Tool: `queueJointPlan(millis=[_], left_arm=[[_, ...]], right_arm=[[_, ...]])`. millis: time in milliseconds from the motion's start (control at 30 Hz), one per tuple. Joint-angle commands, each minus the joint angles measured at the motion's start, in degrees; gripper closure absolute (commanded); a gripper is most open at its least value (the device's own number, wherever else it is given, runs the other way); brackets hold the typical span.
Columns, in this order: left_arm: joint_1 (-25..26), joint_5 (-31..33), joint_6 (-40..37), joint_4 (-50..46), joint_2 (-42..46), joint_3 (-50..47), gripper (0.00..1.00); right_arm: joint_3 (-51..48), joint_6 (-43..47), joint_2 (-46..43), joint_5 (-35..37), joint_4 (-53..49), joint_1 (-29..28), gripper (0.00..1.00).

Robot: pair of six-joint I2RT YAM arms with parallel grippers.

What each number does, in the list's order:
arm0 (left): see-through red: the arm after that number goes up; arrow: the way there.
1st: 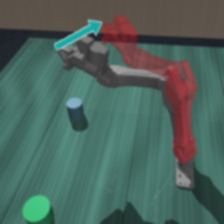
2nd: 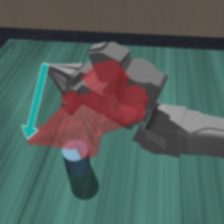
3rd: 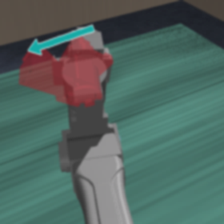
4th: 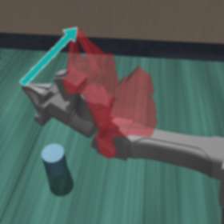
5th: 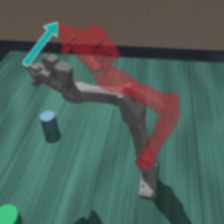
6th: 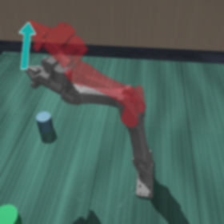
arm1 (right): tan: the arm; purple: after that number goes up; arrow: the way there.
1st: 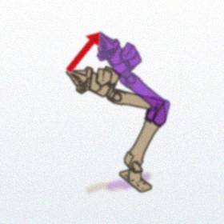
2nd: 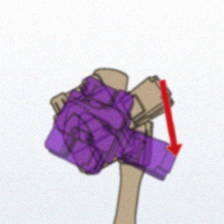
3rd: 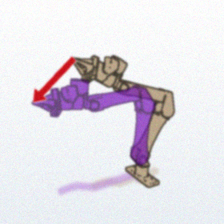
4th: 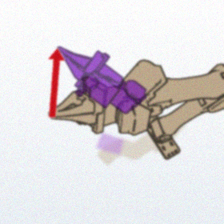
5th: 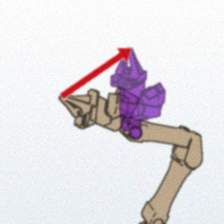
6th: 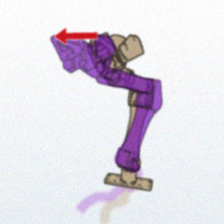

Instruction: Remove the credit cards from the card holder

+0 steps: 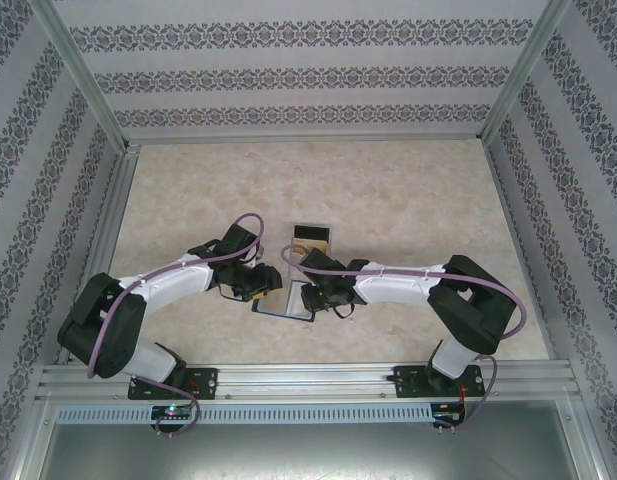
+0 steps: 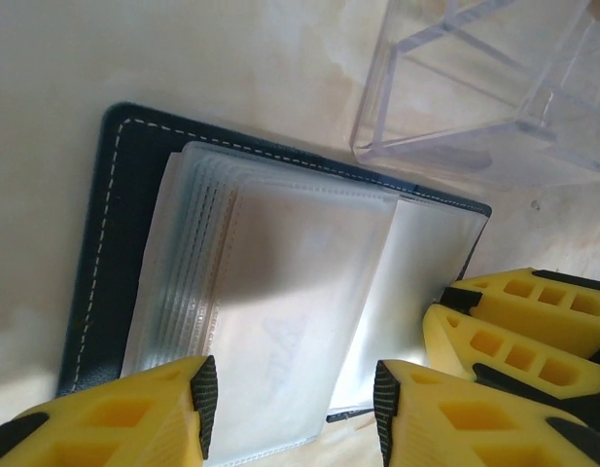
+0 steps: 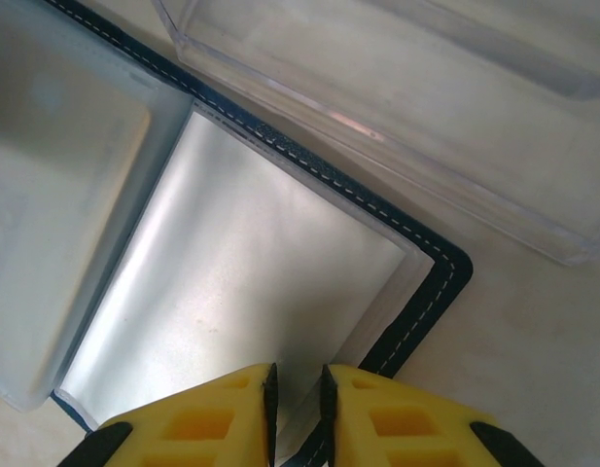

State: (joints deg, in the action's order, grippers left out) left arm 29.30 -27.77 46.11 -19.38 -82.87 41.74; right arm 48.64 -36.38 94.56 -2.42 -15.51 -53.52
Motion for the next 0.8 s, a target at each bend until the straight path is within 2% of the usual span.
queueJointPlan(millis=[0,533,767], left_arm=[[0.6,1.8,-1.7,-1.6,0.1,-0.6,0.51],[1.5,-3.0,-2.0,2.2,-2.9,-1.0,0.52],[1.6,-6.0,-1.9,4.4,-3.9,-1.1,0.49]], right_arm=[[-1.0,-1.4,2.5,-0.6,-2.1,-0.8,0.76],[-0.4,-1.1,3.2,-0.9,-2.4,-1.1,0.76],[-0.4,-1.1,3.3,-1.0,-2.5,-1.1,0.76]])
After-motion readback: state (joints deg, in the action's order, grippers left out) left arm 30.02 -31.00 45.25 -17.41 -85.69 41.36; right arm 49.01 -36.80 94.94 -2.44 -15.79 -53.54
